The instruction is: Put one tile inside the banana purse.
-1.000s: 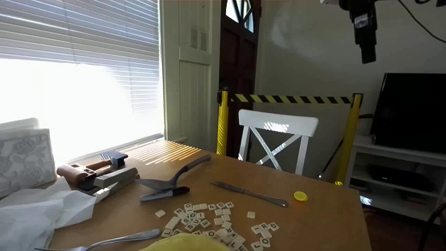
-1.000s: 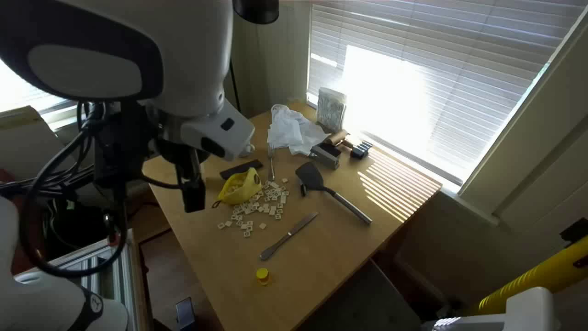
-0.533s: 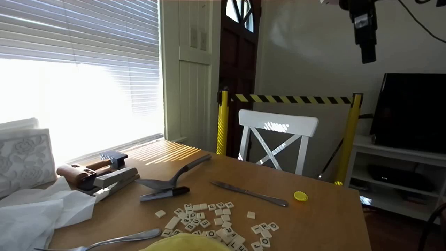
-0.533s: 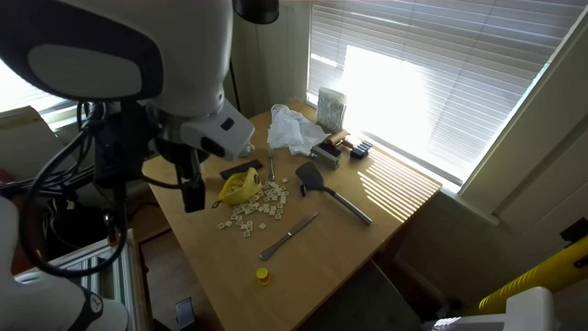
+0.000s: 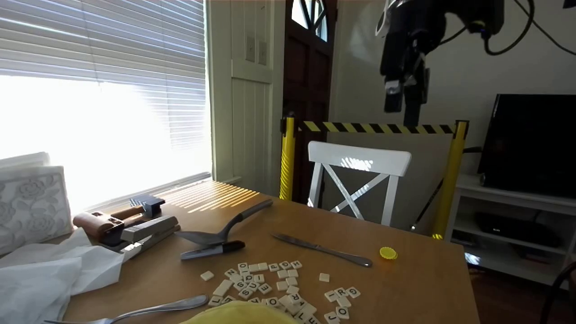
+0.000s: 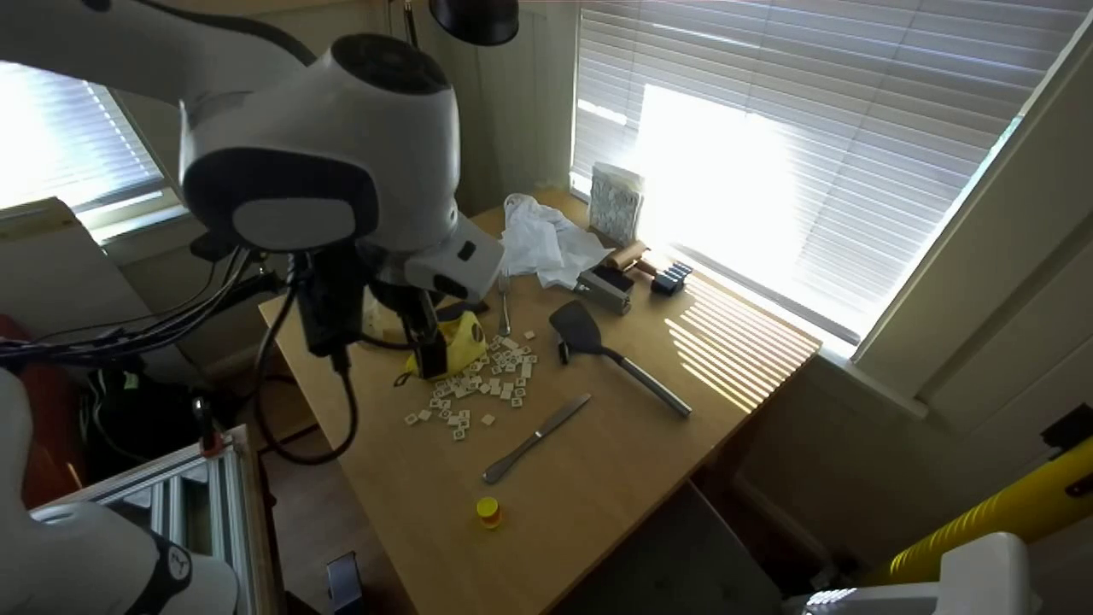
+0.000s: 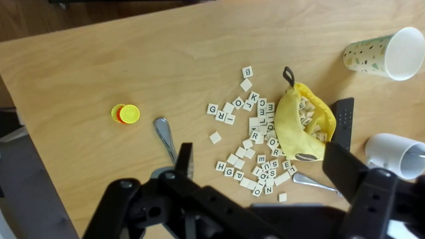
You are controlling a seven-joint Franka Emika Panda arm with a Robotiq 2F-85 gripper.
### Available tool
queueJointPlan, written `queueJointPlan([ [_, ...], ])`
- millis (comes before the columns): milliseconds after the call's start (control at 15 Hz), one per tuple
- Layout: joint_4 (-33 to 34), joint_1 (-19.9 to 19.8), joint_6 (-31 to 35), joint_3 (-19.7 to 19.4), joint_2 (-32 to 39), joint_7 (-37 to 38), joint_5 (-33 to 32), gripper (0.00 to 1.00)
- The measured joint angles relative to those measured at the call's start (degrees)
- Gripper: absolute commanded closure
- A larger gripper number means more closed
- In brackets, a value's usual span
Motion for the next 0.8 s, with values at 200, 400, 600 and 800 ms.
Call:
queueJointPlan([
  [200,-0.9,1.5,10.2,2.3,6.5,1.1,0.9,0.0],
  [400,-0.8,1.6,17.4,4.5,13.7,7.8,0.9,0.0],
  [600,-0.2,1.9,23.9,6.2,20.4,15.7,1.4,0.0],
  [800,0.4,2.4,26.7,7.0,24.2,17.2,2.4,0.0],
])
